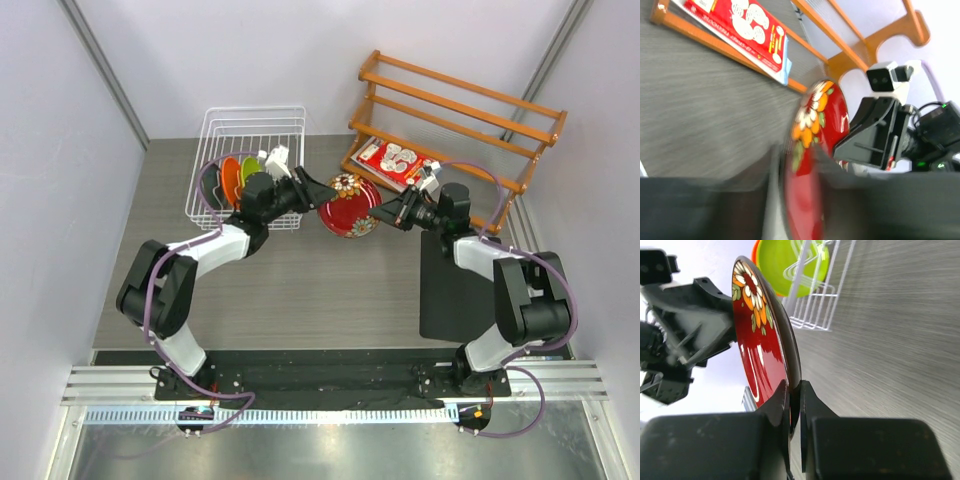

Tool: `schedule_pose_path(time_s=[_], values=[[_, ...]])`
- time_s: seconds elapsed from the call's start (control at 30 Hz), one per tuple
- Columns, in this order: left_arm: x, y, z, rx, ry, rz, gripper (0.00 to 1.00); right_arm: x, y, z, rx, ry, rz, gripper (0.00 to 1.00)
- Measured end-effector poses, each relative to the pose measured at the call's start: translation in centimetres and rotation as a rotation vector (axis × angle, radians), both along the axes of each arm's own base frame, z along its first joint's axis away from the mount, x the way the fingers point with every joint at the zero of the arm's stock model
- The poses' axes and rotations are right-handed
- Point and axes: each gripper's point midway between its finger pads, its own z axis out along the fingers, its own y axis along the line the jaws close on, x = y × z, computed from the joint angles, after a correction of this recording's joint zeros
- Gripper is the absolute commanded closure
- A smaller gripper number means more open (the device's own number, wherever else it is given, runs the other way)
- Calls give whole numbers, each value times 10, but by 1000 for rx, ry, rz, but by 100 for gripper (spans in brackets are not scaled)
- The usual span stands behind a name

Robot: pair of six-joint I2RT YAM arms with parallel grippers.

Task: Unload the plates from the dish rack

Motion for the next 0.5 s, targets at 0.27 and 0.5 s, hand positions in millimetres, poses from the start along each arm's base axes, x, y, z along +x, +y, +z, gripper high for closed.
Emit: schedule_pose_path(time_s=[0.27, 0.5], values=[[5, 8, -15, 89, -7, 47, 1, 5, -51, -20, -142, 51, -196, 99], [10, 55, -8, 308, -64, 228, 0, -4, -75, -43, -267, 126, -250, 99]])
